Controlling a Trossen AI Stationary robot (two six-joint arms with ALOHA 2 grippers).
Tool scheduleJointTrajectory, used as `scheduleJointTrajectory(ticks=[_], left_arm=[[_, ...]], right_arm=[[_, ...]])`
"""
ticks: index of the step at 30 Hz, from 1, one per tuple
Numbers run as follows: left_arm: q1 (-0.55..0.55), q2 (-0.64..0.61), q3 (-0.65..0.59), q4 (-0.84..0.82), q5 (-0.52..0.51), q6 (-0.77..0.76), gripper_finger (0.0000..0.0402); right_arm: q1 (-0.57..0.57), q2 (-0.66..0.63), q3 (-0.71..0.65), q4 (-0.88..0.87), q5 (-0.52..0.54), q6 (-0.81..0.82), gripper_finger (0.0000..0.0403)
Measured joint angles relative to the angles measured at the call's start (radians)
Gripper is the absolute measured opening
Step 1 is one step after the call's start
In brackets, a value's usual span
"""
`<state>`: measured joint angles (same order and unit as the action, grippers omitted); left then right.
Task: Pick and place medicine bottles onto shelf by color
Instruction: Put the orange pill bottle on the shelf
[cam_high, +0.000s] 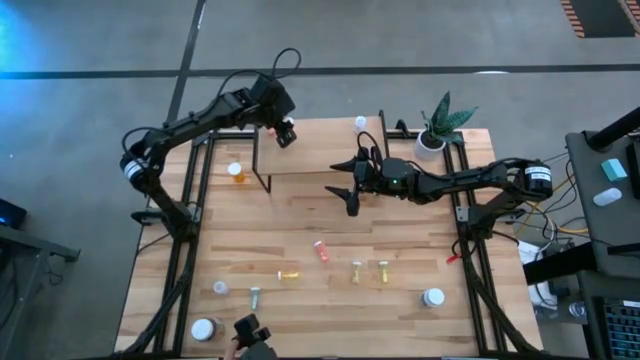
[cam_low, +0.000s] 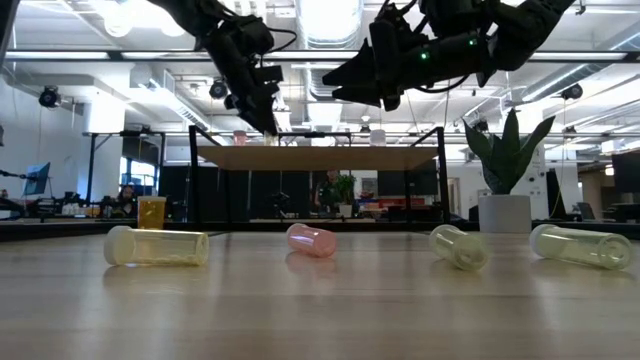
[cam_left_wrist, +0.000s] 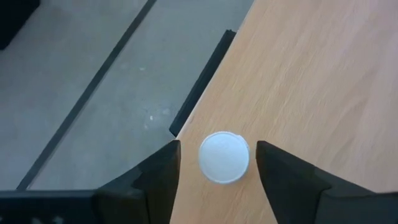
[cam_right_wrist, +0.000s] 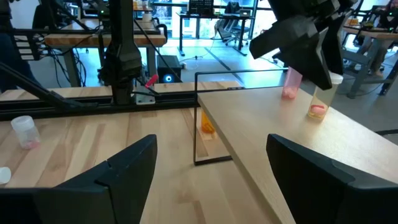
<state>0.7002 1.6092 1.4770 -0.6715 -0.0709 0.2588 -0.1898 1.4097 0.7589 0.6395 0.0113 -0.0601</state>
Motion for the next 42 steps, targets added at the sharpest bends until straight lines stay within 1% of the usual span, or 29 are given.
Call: scheduleJointTrajectory(ticks=[10, 14, 16, 19, 21, 22, 25, 27, 31, 36, 39, 42], left_arm=[[0.000, -0.099, 0.001, -0.015, -0.013, -0.016, 0.0195], [-0.002, -0.157, 0.001, -0.053, -0.008, -0.025, 0.0195], [-0.010, -0.190, -0.004, -0.077, -0.004, -0.058, 0.0195], [-0.030, -0.253, -0.033, -0.092, 0.068, -0.090, 0.0195], [-0.056, -0.300, -0.069, -0.090, 0.121, -0.096, 0.0195], [-0.076, -0.328, -0.092, -0.081, 0.129, -0.098, 0.0195], [-0.137, -0.416, -0.187, -0.048, 0.138, -0.128, 0.0195], [-0.188, -0.471, -0.261, 0.005, 0.137, -0.149, 0.0195], [-0.296, -0.561, -0.395, 0.058, 0.139, -0.176, 0.0195], [-0.427, -0.613, -0.530, 0.101, 0.135, -0.239, 0.0195], [-0.501, -0.624, -0.607, 0.157, 0.136, -0.276, 0.0195], [-0.567, -0.627, -0.675, 0.234, 0.134, -0.281, 0.0195]], right_arm=[[0.000, 0.000, 0.000, -0.002, 0.000, 0.000, 0.0295], [0.000, 0.000, 0.000, 0.000, 0.000, 0.000, 0.0295], [0.002, -0.001, 0.000, 0.010, -0.012, 0.010, 0.0295], [0.017, -0.017, 0.000, 0.017, -0.036, 0.010, 0.0294], [0.028, -0.036, 0.000, 0.015, -0.039, 0.007, 0.0293], [0.034, -0.046, 0.000, 0.010, -0.039, 0.003, 0.0292], [0.049, -0.079, 0.000, -0.026, -0.039, -0.004, 0.0290], [0.062, -0.104, 0.000, -0.053, -0.039, -0.008, 0.0288], [0.092, -0.151, -0.002, -0.105, -0.040, -0.016, 0.0286], [0.133, -0.196, -0.013, -0.164, -0.038, -0.017, 0.0285], [0.154, -0.215, -0.027, -0.185, -0.038, -0.006, 0.0286], [0.171, -0.229, -0.045, -0.196, -0.038, 0.014, 0.0284]])
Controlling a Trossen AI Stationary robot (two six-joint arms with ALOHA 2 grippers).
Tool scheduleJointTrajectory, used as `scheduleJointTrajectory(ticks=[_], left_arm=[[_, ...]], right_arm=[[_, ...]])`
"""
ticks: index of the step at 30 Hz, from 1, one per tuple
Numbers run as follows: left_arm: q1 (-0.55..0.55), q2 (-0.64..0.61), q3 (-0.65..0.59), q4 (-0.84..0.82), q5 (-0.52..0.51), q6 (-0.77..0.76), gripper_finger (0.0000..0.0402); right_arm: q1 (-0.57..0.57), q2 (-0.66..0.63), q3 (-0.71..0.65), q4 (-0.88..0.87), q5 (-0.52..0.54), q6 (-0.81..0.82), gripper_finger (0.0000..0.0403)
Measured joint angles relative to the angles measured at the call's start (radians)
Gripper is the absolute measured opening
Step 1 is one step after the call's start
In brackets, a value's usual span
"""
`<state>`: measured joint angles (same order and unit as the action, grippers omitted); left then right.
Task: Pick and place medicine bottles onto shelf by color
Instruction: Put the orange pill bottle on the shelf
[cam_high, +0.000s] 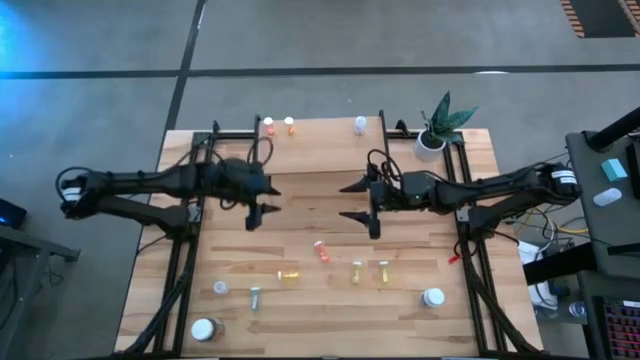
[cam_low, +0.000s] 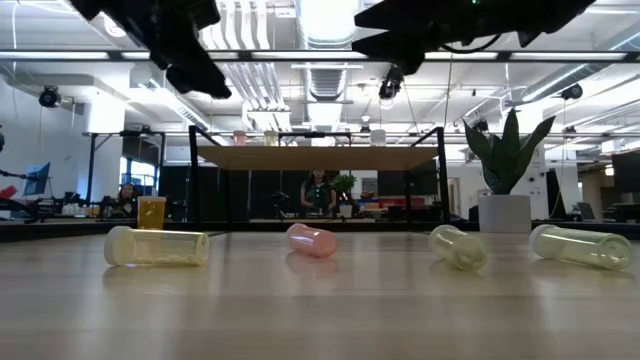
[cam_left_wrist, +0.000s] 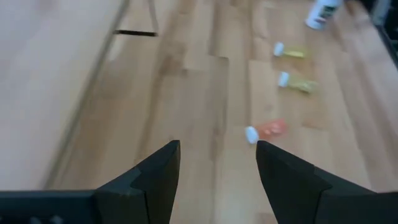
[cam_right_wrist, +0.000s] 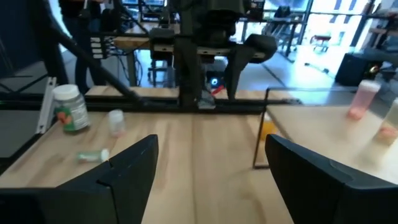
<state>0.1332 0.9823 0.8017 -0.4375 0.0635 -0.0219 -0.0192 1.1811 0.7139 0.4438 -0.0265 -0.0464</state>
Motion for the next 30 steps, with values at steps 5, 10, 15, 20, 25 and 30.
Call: scheduleJointTrajectory(ticks=[5, 10, 15, 20, 25, 30], left_arm=[[-0.062, -0.004, -0.081, 0.104, -0.009, -0.061, 0.0195], [-0.086, 0.001, -0.137, 0.237, -0.013, -0.104, 0.0195], [-0.091, 0.001, -0.220, 0.464, -0.012, -0.088, 0.0195], [-0.091, -0.001, -0.292, 0.632, -0.012, -0.077, 0.0195], [-0.091, -0.001, -0.340, 0.683, -0.009, -0.091, 0.0195], [-0.091, -0.011, -0.343, 0.648, -0.009, -0.127, 0.0195]], right_arm=[[0.011, -0.007, -0.030, 0.000, 0.003, 0.044, 0.0281], [0.013, -0.002, -0.061, -0.009, 0.026, 0.084, 0.0279], [0.013, 0.016, -0.077, -0.050, 0.054, 0.143, 0.0276], [0.041, 0.059, -0.071, -0.080, 0.056, 0.151, 0.0276], [0.064, 0.104, -0.053, -0.099, 0.056, 0.142, 0.0274], [0.066, 0.105, -0.047, -0.102, 0.056, 0.141, 0.0272]])
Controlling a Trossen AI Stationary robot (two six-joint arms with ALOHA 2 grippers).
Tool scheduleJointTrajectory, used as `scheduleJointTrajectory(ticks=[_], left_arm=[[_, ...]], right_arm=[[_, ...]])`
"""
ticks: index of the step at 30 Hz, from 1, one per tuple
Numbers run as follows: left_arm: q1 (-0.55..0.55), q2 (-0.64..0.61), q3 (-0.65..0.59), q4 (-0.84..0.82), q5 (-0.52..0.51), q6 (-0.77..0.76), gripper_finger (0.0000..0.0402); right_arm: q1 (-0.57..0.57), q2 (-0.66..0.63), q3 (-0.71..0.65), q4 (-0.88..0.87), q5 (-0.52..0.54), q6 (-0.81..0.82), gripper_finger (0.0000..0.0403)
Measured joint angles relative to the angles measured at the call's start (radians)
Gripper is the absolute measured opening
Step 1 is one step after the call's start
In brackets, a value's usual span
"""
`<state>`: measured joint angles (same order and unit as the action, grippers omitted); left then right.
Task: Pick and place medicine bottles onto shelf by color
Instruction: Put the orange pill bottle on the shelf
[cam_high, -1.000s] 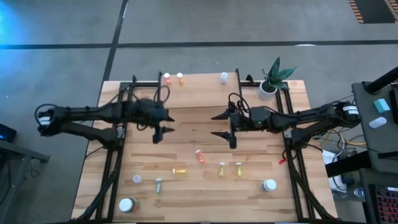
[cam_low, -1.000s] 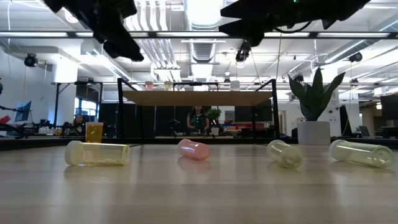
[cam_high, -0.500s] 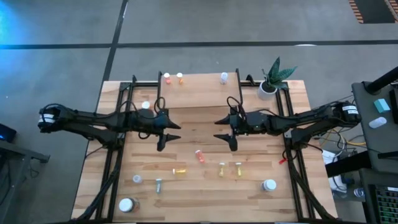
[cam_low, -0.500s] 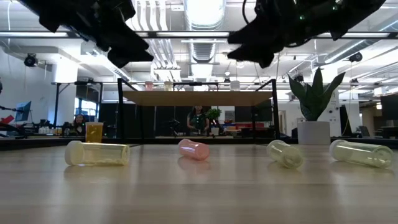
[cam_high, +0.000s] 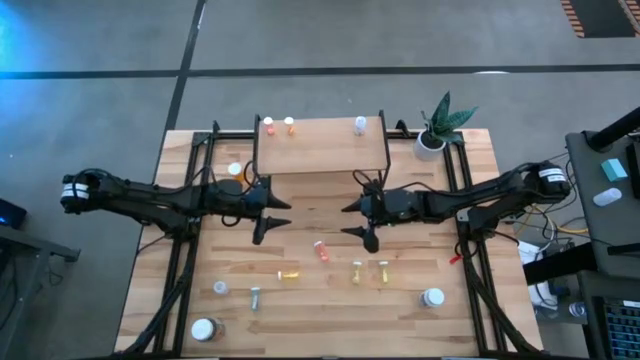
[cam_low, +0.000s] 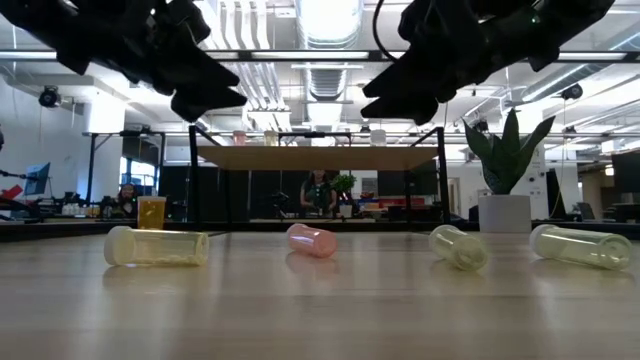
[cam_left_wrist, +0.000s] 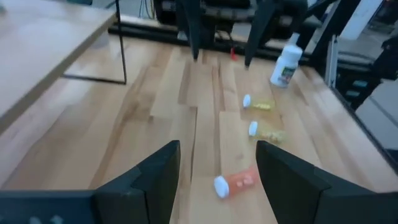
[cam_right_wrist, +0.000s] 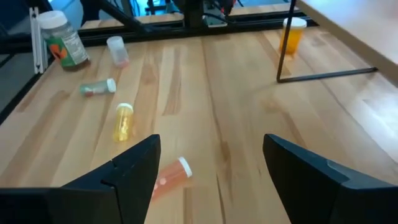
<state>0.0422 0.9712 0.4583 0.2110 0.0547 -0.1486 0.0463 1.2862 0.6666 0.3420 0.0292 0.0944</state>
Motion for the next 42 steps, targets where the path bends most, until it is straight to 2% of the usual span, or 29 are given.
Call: scheduleJointTrajectory(ticks=[3, 5, 8, 13, 16, 18, 25, 30, 34, 36, 40, 42], left_arm=[[0.002, -0.041, 0.027, -0.104, -0.012, 0.016, 0.0195], [0.002, -0.088, 0.067, -0.223, -0.066, 0.026, 0.0195], [0.002, -0.160, 0.138, -0.440, -0.208, 0.026, 0.0195], [0.003, -0.255, 0.259, -0.781, -0.528, -0.077, 0.0195], [0.005, -0.276, 0.303, -0.911, -0.646, -0.155, 0.0195], [0.018, -0.270, 0.313, -0.991, -0.684, -0.186, 0.0195], [0.158, -0.177, 0.317, -1.139, -0.697, -0.237, 0.0236], [0.298, -0.083, 0.316, -1.145, -0.697, -0.224, 0.0274], [0.379, -0.040, 0.294, -1.141, -0.676, -0.175, 0.0289], [0.413, -0.043, 0.266, -1.105, -0.657, -0.151, 0.0290], [0.474, -0.074, 0.203, -0.949, -0.533, -0.075, 0.0291], [0.509, -0.082, 0.178, -0.909, -0.505, -0.056, 0.0291]], right_arm=[[0.000, -0.029, 0.000, -0.010, 0.000, 0.001, 0.0269], [0.000, -0.057, 0.000, -0.025, 0.000, 0.001, 0.0267], [0.002, -0.096, 0.000, -0.054, 0.008, 0.002, 0.0265], [0.002, -0.134, 0.000, -0.061, 0.027, -0.001, 0.0265], [0.002, -0.138, 0.000, -0.061, 0.029, -0.014, 0.0265], [0.002, -0.138, 0.000, -0.062, 0.046, -0.017, 0.0265], [0.002, -0.138, 0.000, -0.062, 0.053, -0.024, 0.0263], [0.002, -0.138, 0.000, -0.062, 0.053, -0.025, 0.0260], [0.002, -0.138, 0.000, -0.062, 0.052, -0.026, 0.0261], [0.002, -0.138, -0.001, -0.062, 0.052, -0.027, 0.0260], [0.002, -0.138, -0.001, -0.062, 0.052, -0.040, 0.0258], [0.002, -0.138, -0.001, -0.061, 0.052, -0.041, 0.0258]])
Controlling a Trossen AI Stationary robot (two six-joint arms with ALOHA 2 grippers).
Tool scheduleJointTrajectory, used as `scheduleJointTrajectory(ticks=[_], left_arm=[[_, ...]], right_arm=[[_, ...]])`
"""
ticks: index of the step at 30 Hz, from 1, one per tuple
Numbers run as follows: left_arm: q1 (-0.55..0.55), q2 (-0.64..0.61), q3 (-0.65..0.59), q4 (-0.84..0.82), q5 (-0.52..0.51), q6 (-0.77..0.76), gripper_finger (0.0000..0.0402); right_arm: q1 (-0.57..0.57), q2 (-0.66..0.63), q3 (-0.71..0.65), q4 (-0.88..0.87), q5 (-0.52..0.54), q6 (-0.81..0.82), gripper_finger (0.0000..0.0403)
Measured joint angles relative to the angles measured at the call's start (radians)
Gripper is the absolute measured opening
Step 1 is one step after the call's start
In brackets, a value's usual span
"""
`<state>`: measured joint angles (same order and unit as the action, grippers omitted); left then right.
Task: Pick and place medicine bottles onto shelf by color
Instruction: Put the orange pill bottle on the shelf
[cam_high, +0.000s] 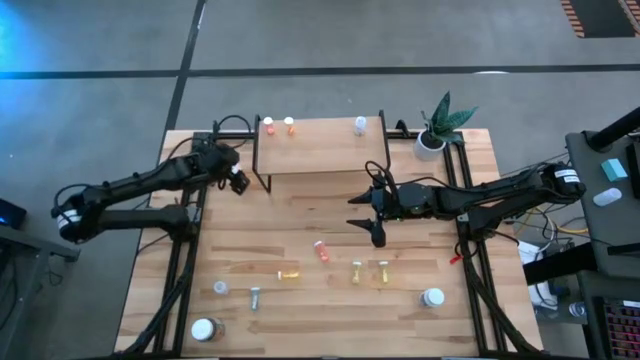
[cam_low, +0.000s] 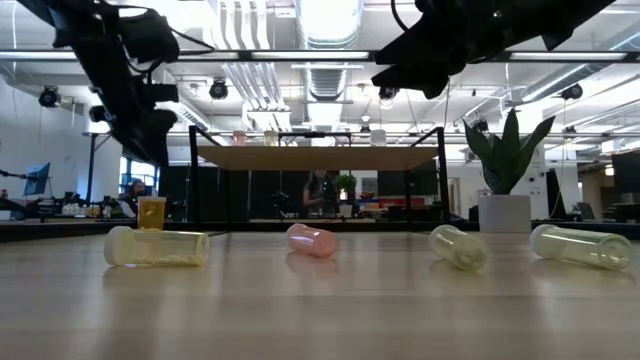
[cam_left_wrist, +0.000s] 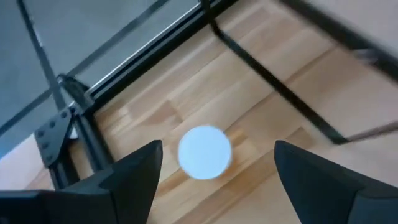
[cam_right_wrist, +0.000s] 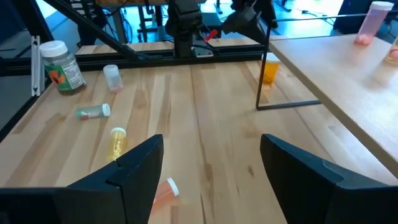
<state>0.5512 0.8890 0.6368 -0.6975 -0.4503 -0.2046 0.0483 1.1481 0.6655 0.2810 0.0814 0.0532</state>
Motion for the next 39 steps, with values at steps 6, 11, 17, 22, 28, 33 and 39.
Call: scheduleJointTrajectory(ticks=[6, 11, 17, 22, 28, 33, 39], left_arm=[[0.094, 0.032, -0.028, 0.024, 0.053, 0.032, 0.0291], [0.149, 0.091, -0.080, 0.133, 0.135, 0.061, 0.0291], [0.174, 0.166, -0.082, 0.200, 0.140, 0.056, 0.0291], [0.203, 0.229, -0.081, 0.224, 0.140, 0.054, 0.0291], [0.228, 0.299, -0.081, 0.223, 0.143, 0.055, 0.0290], [0.228, 0.307, -0.080, 0.227, 0.162, 0.055, 0.0286], [0.228, 0.274, -0.080, 0.227, 0.163, 0.055, 0.0252]], right_arm=[[0.000, 0.000, 0.000, 0.000, 0.000, 0.006, 0.0256], [0.000, 0.000, 0.000, 0.009, 0.000, 0.001, 0.0254], [0.000, 0.000, 0.000, 0.010, 0.000, 0.004, 0.0255], [0.000, 0.000, 0.000, 0.010, 0.000, 0.003, 0.0255], [0.000, 0.000, 0.000, 0.009, -0.001, 0.006, 0.0254], [0.000, 0.000, 0.000, 0.008, -0.001, 0.004, 0.0255], [0.000, 0.000, 0.000, 0.008, -0.001, 0.003, 0.0251]])
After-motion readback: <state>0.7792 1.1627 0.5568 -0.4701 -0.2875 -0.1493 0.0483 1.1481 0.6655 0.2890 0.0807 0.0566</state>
